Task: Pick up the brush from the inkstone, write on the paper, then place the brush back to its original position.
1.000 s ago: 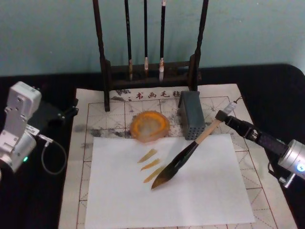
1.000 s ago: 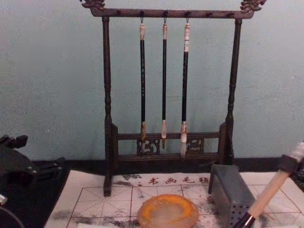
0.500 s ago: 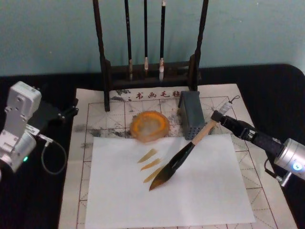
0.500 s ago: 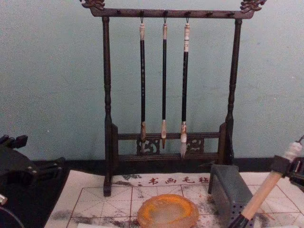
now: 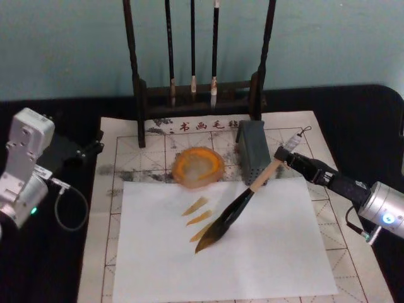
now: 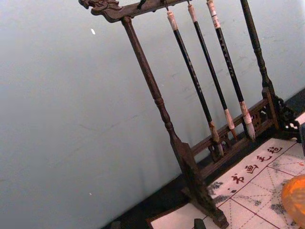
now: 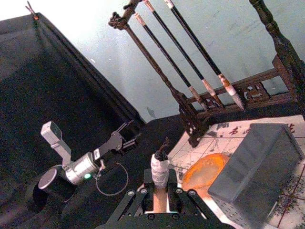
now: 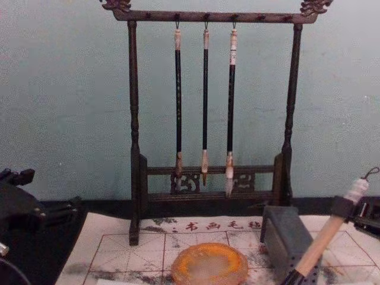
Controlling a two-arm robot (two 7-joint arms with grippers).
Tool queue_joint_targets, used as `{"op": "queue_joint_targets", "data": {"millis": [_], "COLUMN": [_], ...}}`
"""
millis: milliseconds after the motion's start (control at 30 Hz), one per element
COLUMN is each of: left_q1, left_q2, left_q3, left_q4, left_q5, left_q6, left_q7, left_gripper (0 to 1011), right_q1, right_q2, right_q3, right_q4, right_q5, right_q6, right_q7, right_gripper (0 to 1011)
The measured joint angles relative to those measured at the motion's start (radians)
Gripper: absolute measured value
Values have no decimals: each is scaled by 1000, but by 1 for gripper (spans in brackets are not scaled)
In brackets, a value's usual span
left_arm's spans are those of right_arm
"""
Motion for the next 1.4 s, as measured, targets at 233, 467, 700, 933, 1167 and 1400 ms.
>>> {"op": "queue_joint_targets", "data": {"millis": [233,467,700,933,1167,1400], "left_q1": [0,0,0,0,0,0], "left_q2": [0,0,0,0,0,0], "left_q3": [0,0,0,0,0,0], "left_q4": [0,0,0,0,0,0], "left_q5": [0,0,0,0,0,0], "left_q6": [0,0,0,0,0,0], "left_q7": [0,0,0,0,0,0], "left_gripper": [1001,1001,1001,1001,1001,1001], "right_q1": [1,1,-5,-11,-17,-20], "right_q2": [0,0,3,7,10,10], "right_q3": [1,6,16,26,37,47], "right_q4": [4,7,6,6,7,11], "right_q5": [-7,-8,-7,-7,-5,-3], "right_q6": [0,1,0,-4,-8,-11], "right_q7": [-3,-6,-11,-19,-28,-34], "right_gripper": [187,187,187,187,187,187]}}
